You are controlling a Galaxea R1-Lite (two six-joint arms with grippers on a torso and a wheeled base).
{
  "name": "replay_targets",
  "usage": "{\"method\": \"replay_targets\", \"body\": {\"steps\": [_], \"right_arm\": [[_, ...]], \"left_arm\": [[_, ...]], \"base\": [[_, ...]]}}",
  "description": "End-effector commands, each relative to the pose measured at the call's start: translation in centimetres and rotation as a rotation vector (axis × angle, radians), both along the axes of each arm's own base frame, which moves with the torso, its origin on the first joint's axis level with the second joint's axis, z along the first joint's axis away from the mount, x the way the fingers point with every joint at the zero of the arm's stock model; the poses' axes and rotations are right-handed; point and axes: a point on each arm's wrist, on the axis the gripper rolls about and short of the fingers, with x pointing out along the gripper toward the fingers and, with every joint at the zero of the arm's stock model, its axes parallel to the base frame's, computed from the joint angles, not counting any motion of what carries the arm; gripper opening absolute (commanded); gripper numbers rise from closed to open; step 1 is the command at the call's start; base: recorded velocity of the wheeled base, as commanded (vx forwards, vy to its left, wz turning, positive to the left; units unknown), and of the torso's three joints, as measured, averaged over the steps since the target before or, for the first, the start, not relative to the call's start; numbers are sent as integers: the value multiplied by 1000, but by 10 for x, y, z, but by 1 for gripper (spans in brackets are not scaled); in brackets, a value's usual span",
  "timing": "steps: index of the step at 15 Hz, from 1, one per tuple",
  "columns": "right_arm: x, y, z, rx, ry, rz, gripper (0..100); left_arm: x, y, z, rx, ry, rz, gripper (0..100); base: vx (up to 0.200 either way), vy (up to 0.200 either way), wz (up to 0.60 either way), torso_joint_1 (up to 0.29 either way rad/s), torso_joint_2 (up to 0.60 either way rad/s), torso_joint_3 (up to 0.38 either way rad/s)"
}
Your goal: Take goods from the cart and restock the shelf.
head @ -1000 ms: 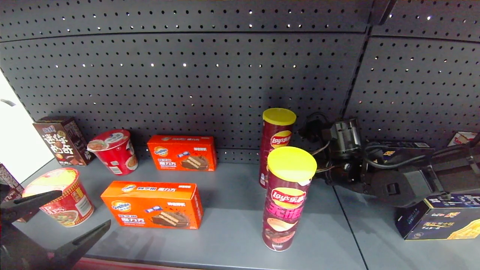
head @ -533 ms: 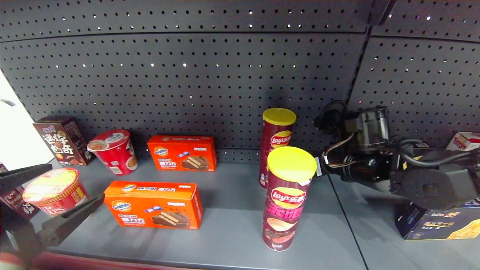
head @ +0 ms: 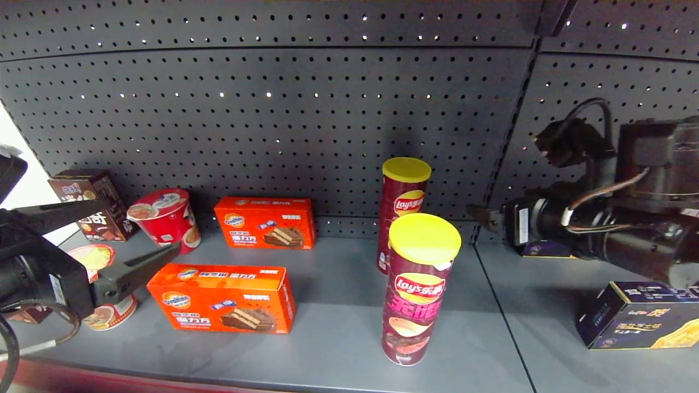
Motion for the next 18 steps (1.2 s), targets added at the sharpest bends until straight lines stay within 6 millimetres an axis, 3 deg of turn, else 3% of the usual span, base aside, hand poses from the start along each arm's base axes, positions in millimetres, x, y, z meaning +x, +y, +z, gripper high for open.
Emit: {"method": "replay_targets", "body": {"steps": [1,3,6,9,18], "right_arm": [[-41,-26,30,70,-115,-8,100],[-76,-61,31,91,-170,-84,100],[-110,-90,6,84,-166,-153,100],[-120,-95,-8,73,-145,-156,100],[-120,-93,-9,75,-140,-102,100]], "left_arm": [[-9,2,-4,-5,-2,10,100],[-35,12,-18,-11,-16,66,100],[-58,15,-33,-5,-25,107,100],[-61,16,-35,-6,-30,115,100],[-61,16,-36,-7,-27,115,100]], "base": [[0,0,0,0,0,0],[0,0,0,0,0,0],[0,0,0,0,0,0],[0,0,0,0,0,0],[0,0,-67,0,0,0]]}}
